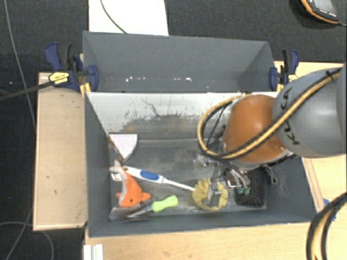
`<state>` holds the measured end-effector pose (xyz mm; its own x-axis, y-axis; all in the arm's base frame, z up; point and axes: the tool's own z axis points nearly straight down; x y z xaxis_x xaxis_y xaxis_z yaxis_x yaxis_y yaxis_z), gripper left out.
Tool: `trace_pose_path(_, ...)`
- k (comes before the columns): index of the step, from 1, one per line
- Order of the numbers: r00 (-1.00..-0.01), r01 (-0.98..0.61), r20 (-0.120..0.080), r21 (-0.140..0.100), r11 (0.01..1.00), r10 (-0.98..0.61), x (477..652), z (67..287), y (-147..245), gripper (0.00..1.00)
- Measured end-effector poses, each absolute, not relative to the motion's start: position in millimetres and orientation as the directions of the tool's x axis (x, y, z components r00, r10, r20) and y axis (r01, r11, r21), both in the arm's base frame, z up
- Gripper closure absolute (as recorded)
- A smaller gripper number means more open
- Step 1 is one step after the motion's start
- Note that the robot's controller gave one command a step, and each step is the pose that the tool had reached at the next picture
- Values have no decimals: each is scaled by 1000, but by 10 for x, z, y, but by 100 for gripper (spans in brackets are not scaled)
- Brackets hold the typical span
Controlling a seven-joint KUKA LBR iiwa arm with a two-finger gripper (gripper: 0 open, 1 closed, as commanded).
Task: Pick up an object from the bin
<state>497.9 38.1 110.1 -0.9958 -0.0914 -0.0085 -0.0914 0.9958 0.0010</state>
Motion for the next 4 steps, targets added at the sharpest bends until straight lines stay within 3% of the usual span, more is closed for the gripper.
trace_pose_path(1,-992,-125,-13,7,992,-125,4907,857,1031,0)
trace_pose_path(2,-991,-131,-10,3,991,-131,5018,774,288,0)
trace_pose_path(3,-989,-150,-18,11,989,-150,4893,701,1473,100)
trace_pose_path(4,-989,-149,-18,11,989,-149,4893,700,1473,0)
